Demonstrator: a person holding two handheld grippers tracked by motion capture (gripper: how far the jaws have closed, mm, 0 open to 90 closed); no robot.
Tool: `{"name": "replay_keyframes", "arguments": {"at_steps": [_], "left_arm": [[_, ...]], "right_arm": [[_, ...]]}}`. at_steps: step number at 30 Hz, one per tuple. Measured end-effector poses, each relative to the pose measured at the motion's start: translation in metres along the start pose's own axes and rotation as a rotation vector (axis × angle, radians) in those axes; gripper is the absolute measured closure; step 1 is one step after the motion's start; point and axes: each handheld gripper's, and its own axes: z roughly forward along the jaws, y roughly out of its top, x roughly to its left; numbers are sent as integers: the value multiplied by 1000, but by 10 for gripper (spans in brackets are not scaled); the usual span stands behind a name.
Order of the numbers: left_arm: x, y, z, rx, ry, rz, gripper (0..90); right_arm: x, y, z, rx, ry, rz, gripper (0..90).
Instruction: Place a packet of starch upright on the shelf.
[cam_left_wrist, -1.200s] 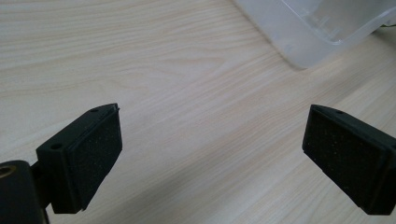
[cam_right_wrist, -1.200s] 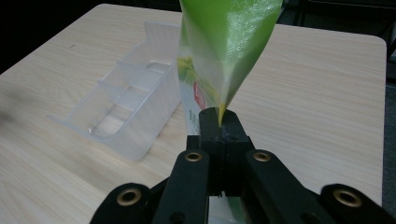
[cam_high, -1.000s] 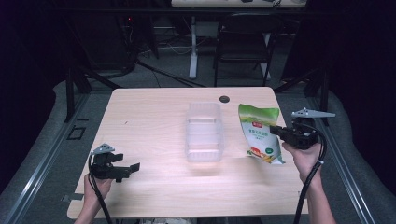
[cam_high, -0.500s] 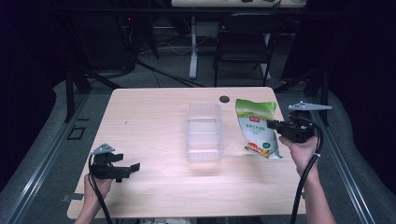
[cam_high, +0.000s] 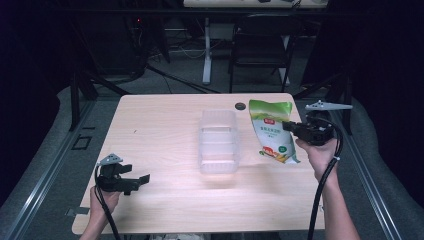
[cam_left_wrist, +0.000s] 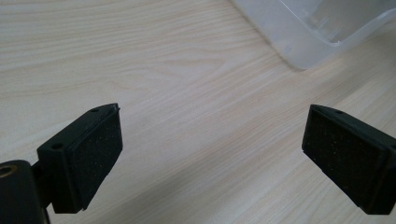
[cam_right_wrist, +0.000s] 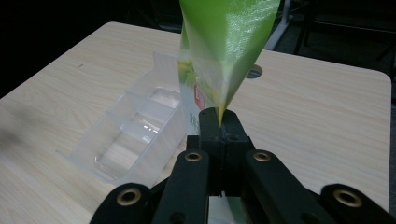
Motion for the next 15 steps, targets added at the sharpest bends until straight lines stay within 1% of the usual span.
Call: {"name": "replay_keyframes", "arguments": {"at_steps": [5,15], "left_arm": [[0,0,0,0,0,-2,51],[0,0,0,-2,-1,-3,52]], "right_arm": [[3,8,0,-14,4,-4,900],[12,28,-2,-34,13,-34,900]]}}
